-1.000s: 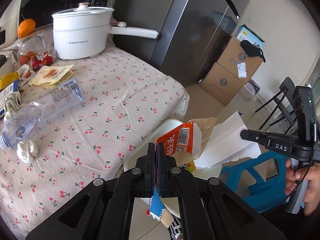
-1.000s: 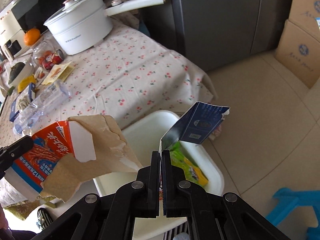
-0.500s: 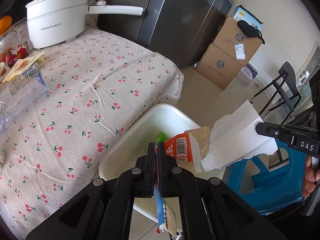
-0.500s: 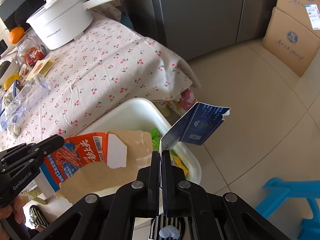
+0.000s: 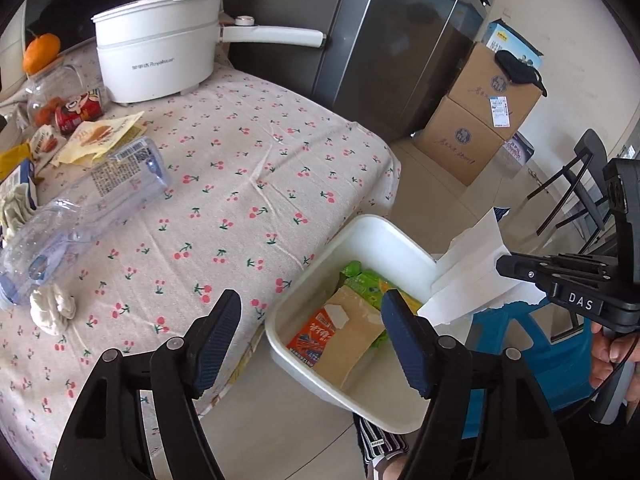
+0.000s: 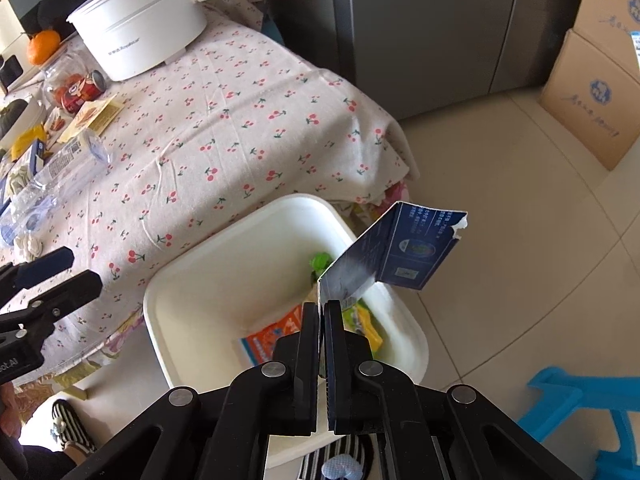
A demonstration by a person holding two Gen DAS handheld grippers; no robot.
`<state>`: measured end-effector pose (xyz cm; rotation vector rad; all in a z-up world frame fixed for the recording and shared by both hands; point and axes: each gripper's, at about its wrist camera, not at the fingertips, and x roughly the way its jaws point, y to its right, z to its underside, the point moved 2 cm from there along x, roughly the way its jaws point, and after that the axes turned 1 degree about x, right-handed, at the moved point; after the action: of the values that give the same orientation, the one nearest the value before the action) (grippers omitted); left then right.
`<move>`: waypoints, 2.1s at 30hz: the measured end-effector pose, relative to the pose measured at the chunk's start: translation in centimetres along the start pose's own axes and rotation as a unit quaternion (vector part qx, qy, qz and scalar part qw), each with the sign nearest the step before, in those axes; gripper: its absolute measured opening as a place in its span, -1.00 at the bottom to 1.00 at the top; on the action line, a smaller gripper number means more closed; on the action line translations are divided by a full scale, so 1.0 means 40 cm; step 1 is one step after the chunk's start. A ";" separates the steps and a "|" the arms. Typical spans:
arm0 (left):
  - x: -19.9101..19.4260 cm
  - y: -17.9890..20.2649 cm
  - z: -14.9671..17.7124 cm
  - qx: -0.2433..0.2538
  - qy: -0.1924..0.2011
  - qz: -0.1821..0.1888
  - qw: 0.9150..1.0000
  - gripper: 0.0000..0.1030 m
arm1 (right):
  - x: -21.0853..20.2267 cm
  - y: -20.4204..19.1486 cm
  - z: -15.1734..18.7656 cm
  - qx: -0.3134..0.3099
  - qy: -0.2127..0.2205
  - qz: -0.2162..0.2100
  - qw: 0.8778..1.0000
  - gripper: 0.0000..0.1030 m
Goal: Collect trash
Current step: 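Open both tools to drop the items into the bin and withdraw, then move both tools back over the table toward the bottle and tissue ball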
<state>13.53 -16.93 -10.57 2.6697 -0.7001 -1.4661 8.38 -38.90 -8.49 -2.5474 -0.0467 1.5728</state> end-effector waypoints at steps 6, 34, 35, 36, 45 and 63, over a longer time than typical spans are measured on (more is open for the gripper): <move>-0.063 -0.066 0.008 -0.018 0.004 -0.018 1.000 0.65 | 0.053 -0.048 -0.004 -0.025 -0.031 0.012 0.999 -0.91; -0.316 -0.355 0.066 -0.093 0.055 -0.082 0.991 0.96 | 0.042 -0.259 -0.051 -0.066 0.011 -0.003 0.998 0.48; -0.324 -0.378 0.070 -0.100 0.056 -0.086 0.990 0.98 | 0.042 -0.271 -0.054 -0.069 0.013 -0.003 0.998 0.49; -0.333 -0.400 0.075 -0.109 0.057 -0.090 0.988 0.99 | 0.043 -0.284 -0.058 -0.072 0.016 -0.003 0.997 0.52; -0.324 -0.553 0.119 -0.148 0.033 -0.136 0.979 0.99 | 0.072 -0.401 -0.077 -0.089 0.013 -0.015 0.996 0.59; -0.390 -0.684 0.163 -0.183 0.037 -0.190 0.964 0.99 | 0.215 -0.804 -0.048 -0.165 -0.020 -0.079 0.983 0.60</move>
<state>11.39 15.05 -7.90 2.6312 0.0970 -1.3836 15.59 -6.44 -10.73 -2.6655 -0.5443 1.6739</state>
